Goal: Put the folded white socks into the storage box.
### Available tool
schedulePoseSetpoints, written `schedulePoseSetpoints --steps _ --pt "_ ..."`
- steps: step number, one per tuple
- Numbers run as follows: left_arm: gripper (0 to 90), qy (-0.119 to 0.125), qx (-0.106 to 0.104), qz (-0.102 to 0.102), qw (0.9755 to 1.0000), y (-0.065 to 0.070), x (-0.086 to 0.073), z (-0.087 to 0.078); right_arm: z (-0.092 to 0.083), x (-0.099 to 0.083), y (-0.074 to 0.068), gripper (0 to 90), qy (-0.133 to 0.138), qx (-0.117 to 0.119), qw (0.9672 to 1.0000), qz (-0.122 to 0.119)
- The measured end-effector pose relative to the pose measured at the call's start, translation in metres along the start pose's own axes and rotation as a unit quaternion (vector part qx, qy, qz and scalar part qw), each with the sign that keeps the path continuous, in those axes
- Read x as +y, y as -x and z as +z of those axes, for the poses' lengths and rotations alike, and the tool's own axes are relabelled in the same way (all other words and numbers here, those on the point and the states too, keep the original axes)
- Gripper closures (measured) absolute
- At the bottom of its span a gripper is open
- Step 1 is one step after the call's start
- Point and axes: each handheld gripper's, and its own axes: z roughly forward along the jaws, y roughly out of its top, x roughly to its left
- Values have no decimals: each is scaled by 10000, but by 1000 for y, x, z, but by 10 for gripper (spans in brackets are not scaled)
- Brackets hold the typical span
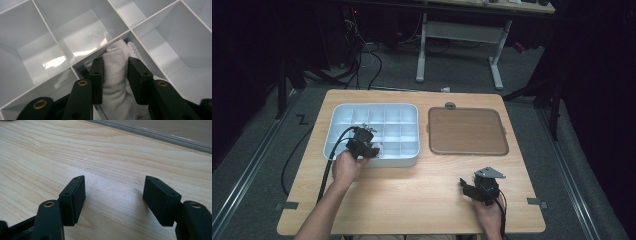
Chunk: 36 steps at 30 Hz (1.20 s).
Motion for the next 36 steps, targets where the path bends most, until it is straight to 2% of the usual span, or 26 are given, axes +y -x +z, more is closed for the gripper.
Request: schedulePoseSetpoints --steps 5,8,10,14,17,23,36 --pt "645 -71 -57 -34 10000 -3 1 0 0 0 0 351 1 7 10000 7" --pt "636 6 -113 2 9999 -4 1 -1 0 0 0 351 3 12 10000 9" --pt "624 43 -172 -85 9998 -5 3 -3 0 0 0 350 3 14 10000 11" --pt "533 102 -281 -148 9994 -3 5 -9 0 0 0 350 3 14 10000 11" --pt "502 141 -327 -168 9992 -3 6 -12 0 0 0 350 2 10 10000 10" --pt "452 313 -495 -315 9978 -4 10 -24 0 0 0 350 1 8 10000 8" --pt "437 723 -692 -479 9938 -12 18 -56 0 0 0 350 1 9 10000 8"
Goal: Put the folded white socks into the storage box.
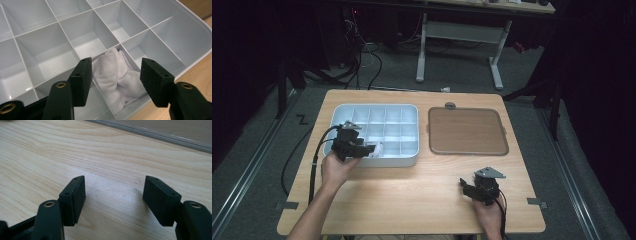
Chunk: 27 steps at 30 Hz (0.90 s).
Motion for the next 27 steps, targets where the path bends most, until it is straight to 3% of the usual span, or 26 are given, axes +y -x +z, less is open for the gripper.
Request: schedulePoseSetpoints --steps 14,27 --pt "430 337 -192 -202 9990 -3 8 -31 0 0 0 350 1 -2 10000 -1" --pt "423 527 -182 -277 9981 -5 11 -51 0 0 0 351 1 -4 10000 -5"
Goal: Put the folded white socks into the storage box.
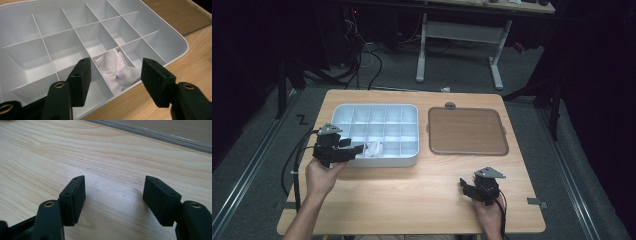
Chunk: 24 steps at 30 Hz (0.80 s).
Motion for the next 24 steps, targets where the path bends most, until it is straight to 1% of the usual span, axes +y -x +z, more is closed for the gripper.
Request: schedulePoseSetpoints --steps 3,9,11,15,20,24 --pt "422 31 -45 -17 10000 0 0 -5 0 0 0 350 -2 -2 10000 0" --pt "421 99 -62 -138 9998 -4 -2 -14 0 0 0 350 -4 -3 10000 -3" --pt "421 143 -64 -139 9998 -4 -2 -17 0 0 0 350 -3 -4 10000 -3" --pt "421 261 -154 -160 9994 -1 -3 -25 0 0 0 350 -3 -5 10000 -4" --pt "420 282 -205 -121 9993 1 -5 -33 0 0 0 350 -3 -7 10000 -6" --pt "419 280 -229 -145 9992 1 -9 -38 0 0 0 350 -4 -6 10000 -5"
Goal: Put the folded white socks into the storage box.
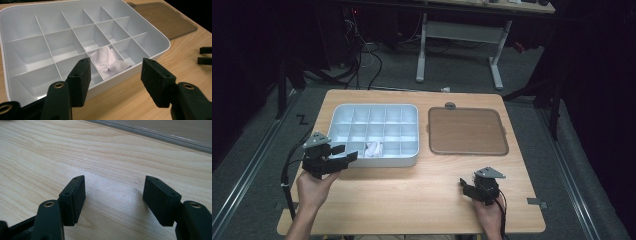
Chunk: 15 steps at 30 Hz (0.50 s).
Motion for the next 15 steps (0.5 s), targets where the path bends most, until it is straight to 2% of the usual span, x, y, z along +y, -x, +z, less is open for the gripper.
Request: schedulePoseSetpoints --steps 15 --pt "416 69 -32 -159 9998 -4 -15 -16 0 0 0 350 -1 -2 10000 -1"
